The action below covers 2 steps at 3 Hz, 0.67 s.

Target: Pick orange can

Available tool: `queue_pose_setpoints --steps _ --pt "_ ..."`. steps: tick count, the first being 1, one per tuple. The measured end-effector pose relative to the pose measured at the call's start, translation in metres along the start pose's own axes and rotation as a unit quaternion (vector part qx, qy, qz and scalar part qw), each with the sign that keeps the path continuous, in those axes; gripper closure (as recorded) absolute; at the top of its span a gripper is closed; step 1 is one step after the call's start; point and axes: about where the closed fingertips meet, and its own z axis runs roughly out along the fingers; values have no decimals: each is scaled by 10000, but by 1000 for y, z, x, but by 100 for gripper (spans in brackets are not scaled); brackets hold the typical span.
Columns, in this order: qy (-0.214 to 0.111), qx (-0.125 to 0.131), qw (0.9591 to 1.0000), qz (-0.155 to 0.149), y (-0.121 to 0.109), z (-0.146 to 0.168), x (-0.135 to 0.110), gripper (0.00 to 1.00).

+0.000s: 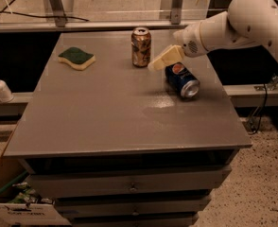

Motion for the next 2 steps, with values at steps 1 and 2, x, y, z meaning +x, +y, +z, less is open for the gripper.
queue_pose_setpoints --steps 1,2 --pt "-493 -104 9987 96 -10 28 -6 0" --pt "-748 -197 9970 27 -17 50 -16 0"
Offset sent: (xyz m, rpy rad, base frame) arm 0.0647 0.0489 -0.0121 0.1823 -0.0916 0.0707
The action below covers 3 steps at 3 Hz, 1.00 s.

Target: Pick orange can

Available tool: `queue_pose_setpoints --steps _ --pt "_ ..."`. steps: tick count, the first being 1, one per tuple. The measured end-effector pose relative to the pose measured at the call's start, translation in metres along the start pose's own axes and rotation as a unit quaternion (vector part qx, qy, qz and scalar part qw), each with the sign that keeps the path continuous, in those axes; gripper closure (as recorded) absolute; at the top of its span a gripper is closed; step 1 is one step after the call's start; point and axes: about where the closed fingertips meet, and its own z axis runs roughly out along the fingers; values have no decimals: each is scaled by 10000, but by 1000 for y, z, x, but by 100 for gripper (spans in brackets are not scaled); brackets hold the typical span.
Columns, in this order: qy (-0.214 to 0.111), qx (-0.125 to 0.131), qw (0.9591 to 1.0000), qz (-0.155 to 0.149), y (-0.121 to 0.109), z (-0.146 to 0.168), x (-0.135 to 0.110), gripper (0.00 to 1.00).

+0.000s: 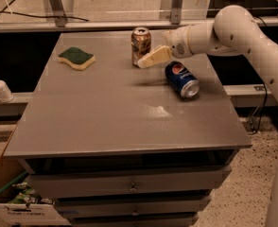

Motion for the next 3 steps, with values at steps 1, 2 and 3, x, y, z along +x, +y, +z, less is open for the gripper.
queue_pose_setpoints --steps 1,2,3 --pt "28 -159 9996 -212 -5 27 -8 0" --pt "200 -324 9985 -406 -3 55 -10 18" --pt "336 -416 9973 -508 1 70 -9 73"
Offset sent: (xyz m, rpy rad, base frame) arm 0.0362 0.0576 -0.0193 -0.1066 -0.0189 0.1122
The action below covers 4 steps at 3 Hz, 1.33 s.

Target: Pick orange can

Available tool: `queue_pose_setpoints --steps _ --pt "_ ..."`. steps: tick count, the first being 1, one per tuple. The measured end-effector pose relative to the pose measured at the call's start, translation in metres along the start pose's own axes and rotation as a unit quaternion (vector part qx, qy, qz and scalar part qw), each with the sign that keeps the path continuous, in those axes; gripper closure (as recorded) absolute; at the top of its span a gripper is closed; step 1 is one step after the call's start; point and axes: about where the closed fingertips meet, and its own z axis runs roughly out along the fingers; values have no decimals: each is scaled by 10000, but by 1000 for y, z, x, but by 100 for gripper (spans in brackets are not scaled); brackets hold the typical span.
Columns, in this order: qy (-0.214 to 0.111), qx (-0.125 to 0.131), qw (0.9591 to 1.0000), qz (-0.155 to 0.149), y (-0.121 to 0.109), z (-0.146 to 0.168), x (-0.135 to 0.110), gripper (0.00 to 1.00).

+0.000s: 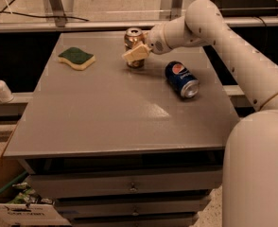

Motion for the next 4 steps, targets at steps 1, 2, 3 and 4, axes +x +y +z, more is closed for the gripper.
queue_pose_setpoints --steps 1,2,3,4 --pt "-94 -39 9999 -34 13 -18 -4 95" --pt "-383 -92 9992 -109 38 -61 -21 100" --pt "-683 -155 9974 -192 58 -97 -39 100" --pt "-1128 -347 9927 -240 80 -124 -62 100"
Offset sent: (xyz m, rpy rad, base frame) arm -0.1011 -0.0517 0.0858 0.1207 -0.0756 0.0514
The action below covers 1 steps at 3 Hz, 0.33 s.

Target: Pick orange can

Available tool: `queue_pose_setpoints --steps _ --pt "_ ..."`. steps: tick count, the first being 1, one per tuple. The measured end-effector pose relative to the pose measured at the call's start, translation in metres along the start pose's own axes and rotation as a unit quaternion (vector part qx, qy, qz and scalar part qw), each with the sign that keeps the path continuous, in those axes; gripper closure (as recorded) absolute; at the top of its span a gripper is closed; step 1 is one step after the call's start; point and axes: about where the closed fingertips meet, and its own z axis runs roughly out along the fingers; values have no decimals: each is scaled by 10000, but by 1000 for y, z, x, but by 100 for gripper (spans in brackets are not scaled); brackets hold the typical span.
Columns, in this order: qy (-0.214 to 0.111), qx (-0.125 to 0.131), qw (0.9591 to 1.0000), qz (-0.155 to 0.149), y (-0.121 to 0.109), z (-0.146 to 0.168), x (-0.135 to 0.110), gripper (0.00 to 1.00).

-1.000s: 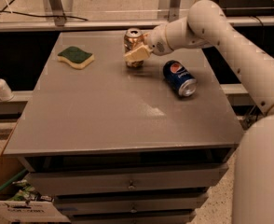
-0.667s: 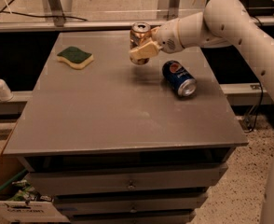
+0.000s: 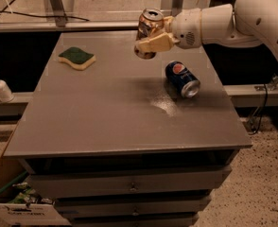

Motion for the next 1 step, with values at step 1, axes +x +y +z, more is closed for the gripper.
queue_pose_setpoints --steps 1 --pt "0 -1 10000 0 0 0 0 100"
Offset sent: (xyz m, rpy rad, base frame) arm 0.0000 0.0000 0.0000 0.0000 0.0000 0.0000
